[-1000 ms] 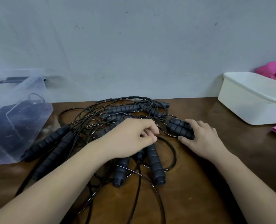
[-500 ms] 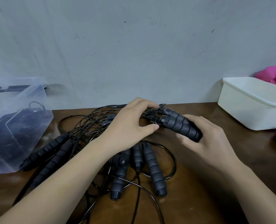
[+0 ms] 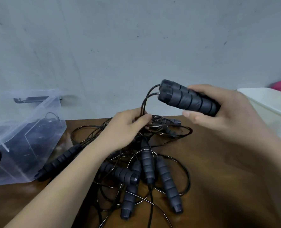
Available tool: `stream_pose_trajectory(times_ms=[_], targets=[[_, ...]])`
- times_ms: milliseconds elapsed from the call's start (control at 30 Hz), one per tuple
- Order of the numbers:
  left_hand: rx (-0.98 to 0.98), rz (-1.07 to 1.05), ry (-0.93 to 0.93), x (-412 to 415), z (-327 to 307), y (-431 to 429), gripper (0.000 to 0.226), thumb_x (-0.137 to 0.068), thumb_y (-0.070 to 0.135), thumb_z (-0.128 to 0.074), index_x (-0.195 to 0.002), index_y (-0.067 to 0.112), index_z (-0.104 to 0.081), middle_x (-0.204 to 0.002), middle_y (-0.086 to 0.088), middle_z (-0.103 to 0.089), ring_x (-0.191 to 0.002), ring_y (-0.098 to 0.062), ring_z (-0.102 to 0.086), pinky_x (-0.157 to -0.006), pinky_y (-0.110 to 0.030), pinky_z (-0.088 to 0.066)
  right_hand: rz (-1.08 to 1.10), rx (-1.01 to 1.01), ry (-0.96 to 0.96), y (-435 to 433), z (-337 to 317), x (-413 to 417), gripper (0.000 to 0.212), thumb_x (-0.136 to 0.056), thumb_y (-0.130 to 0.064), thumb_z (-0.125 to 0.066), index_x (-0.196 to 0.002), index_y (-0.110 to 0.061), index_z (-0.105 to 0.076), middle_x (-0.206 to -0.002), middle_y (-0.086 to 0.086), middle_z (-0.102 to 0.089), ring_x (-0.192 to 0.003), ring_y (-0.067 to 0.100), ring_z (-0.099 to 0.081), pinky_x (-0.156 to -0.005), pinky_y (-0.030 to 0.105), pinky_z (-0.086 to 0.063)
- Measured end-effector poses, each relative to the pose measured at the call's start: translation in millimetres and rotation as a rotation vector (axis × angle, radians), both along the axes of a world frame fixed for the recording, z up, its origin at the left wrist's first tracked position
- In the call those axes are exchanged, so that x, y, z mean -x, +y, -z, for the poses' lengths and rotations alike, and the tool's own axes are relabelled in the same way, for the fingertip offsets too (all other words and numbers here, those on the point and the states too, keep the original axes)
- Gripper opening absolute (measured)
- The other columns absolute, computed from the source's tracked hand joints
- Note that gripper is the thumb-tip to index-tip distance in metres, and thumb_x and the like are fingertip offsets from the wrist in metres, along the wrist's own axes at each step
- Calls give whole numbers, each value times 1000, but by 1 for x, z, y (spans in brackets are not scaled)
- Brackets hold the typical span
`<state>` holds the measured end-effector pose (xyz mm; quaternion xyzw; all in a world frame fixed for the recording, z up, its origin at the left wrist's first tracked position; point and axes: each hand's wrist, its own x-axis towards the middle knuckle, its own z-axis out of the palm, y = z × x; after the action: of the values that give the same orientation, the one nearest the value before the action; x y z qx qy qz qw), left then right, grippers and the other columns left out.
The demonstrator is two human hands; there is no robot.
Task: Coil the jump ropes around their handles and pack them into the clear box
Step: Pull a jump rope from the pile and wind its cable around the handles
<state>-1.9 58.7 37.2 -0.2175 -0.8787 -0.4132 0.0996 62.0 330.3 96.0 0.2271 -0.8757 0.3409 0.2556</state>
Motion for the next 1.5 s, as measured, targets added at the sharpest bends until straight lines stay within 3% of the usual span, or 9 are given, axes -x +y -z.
stream_pose_trajectory(times_ms=[233,400,600,733,833,1033,1167,1267,1500], targets=[[-60,-134,-54,17,-8,-28,28,-111,33,-54,-95,28,-76,-91,16,-80,-82,-22,-71,-84,-41,-56,66,-49,-310,-46,2,48,19,-91,-48,-75,-106,-40,-67,-86,-13,-70,-79,2,-64,-71,23,-48],[-423,-268,167,9,-36,-44,26,-111,29,-53,-101,21,-76,-85,5,-80,-80,-5,-66,-78,-18,-48,-79,84,-530,-69,3,63,15,-87,-16,-75,-90,-16,-60,-70,-4,-55,-63,13,-50,-64,35,-39],[-450,-190,102,-2,-45,-40,23,-110,24,-55,-102,18,-76,-83,0,-79,-72,-6,-68,-64,-18,-50,-229,413,-527,-105,5,62,30,-90,-11,-82,-116,-21,-73,-104,-12,-81,-92,3,-75,-89,27,-58],[-546,-149,16,2,-35,-32,16,-105,27,-65,-102,17,-78,-84,-5,-78,-68,-14,-67,-64,-29,-54,-128,323,-407,-110,24,62,31,-83,-38,-86,-106,-27,-68,-96,0,-77,-89,25,-74,-90,58,-61],[-566,-159,3,4,-33,-33,16,-103,27,-69,-100,16,-80,-82,-4,-76,-66,-17,-67,-64,-31,-55,-151,251,-477,-101,26,61,37,-81,-49,-88,-106,-31,-68,-97,-3,-77,-94,22,-74,-93,52,-61],[-632,-125,33,-1,-33,-26,24,-106,36,-63,-110,19,-79,-92,-1,-77,-82,-15,-74,-72,-28,-57,-197,347,-476,-103,30,60,23,-90,-18,-84,-105,-15,-68,-90,5,-81,-85,18,-78,-90,43,-61],[-481,13,-233,5,-21,-7,30,-106,55,-50,-114,41,-75,-103,11,-78,-108,-17,-76,-99,-36,-59,-276,682,-479,-100,21,58,14,-93,-3,-79,-102,2,-70,-88,18,-78,-82,28,-76,-78,35,-60],[-231,121,-319,16,-9,1,31,-106,24,-59,-107,51,-74,-100,24,-78,-124,-15,-69,-111,-35,-51,-303,903,-551,-95,12,55,7,-95,-4,-76,-97,-1,-70,-86,15,-72,-82,30,-72,-72,40,-60],[-44,116,-145,1,8,-3,16,-107,27,-63,-105,36,-76,-103,11,-79,-92,-12,-73,-90,-42,-58,-292,1022,-544,-77,0,55,12,-97,-7,-74,-107,-4,-67,-99,14,-80,-100,28,-81,-73,35,-64]])
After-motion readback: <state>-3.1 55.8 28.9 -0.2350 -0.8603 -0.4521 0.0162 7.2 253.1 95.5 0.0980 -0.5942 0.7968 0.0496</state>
